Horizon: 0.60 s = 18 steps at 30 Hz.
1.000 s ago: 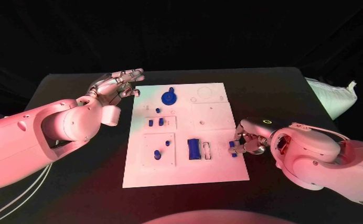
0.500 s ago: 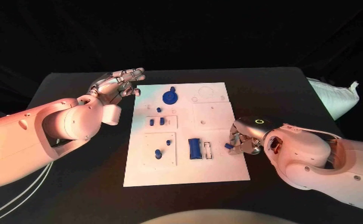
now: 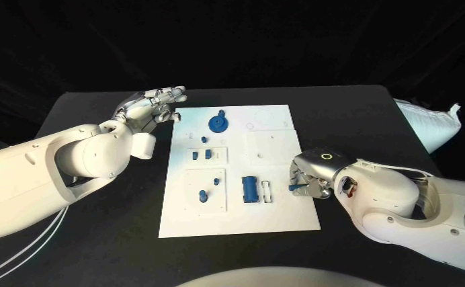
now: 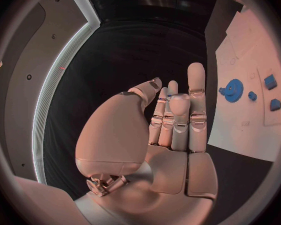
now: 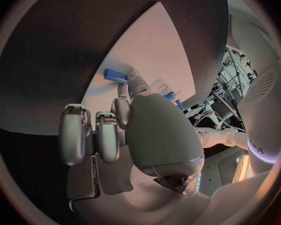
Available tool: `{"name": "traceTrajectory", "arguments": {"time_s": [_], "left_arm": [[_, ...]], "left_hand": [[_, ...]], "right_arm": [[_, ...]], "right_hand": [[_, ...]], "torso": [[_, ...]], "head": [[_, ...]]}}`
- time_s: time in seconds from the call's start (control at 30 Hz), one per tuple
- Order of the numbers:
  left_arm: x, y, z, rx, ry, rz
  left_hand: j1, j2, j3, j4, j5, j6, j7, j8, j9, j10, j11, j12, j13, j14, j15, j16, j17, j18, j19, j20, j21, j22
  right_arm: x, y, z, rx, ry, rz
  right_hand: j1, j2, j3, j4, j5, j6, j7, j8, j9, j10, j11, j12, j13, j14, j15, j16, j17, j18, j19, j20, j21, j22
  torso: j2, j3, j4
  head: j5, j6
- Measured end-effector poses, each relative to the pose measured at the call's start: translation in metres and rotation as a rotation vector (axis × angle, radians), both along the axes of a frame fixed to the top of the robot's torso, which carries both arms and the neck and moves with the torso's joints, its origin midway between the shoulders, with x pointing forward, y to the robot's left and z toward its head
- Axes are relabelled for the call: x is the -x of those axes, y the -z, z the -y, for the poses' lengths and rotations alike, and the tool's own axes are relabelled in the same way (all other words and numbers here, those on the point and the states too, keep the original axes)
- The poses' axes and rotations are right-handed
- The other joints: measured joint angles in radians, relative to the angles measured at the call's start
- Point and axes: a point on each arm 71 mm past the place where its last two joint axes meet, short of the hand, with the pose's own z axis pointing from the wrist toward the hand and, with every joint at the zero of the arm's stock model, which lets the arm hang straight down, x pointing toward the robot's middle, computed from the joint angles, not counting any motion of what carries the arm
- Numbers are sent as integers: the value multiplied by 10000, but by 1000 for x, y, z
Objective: Assemble the parts on the task board
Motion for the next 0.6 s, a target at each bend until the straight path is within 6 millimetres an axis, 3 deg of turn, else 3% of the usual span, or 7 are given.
{"name": "traceTrajectory", "arguments": {"time_s": [0.1,0.17,0.27,0.43,0.47,0.6], "left_arm": [[0,0,0,-11,-2,5],[0,0,-1,-17,-3,7],[0,0,-1,-23,-1,11],[0,0,-1,-31,1,15],[0,0,-1,-32,2,16],[0,0,0,-36,5,18]], "left_hand": [[0,0,0,0,0,0,0,0,0,0,0,0,7,0,0,0,0,0,0,0,0,0],[0,0,0,0,0,0,0,0,0,0,0,0,7,0,0,0,0,0,0,0,0,0],[0,0,0,0,0,0,0,0,0,0,0,0,7,0,0,0,0,-1,0,0,0,0],[0,0,0,0,0,0,0,0,0,0,0,0,6,0,0,0,1,0,0,0,0,0],[0,0,0,1,0,0,0,0,0,0,0,0,6,0,0,0,-15,0,0,0,0,1],[0,0,0,1,0,0,0,0,0,0,0,0,5,0,0,0,-23,-1,0,0,0,1]], "right_arm": [[-1,0,0,-10,14,-29],[-1,-1,1,-13,47,-28],[-2,-1,2,-24,86,-18],[-2,-1,3,-112,138,16],[-2,-1,3,-148,161,34],[-2,0,4,-368,297,72]], "right_hand": [[-87,87,536,82,18,-19,19,-143,-23,0,0,-39,1,0,0,0,0,1,0,0,0,0],[-111,112,1321,140,-70,-4,52,-275,-52,1,0,-77,-8,-22,22,0,0,0,0,0,0,7],[-152,152,2041,241,-155,69,64,-407,-192,54,53,83,-92,-22,22,0,-1,0,0,0,0,43],[-363,238,2294,157,-403,154,101,-452,-134,92,92,395,-154,-22,22,80,-2,0,0,0,109,106],[-615,247,2686,89,-496,155,101,-451,-132,119,119,566,-158,-22,22,114,-1,0,0,0,109,106],[-1060,57,3086,-6,-593,191,137,-451,-134,184,179,610,-613,-21,22,126,-2,1,0,0,155,106]], "torso": [[0,2,0],[-1,2,0],[-3,2,2],[-9,2,-3],[-11,4,-3],[-11,5,-2]], "head": [[12,-16],[22,-23],[26,-28],[41,-39],[42,-39],[46,-40]]}}
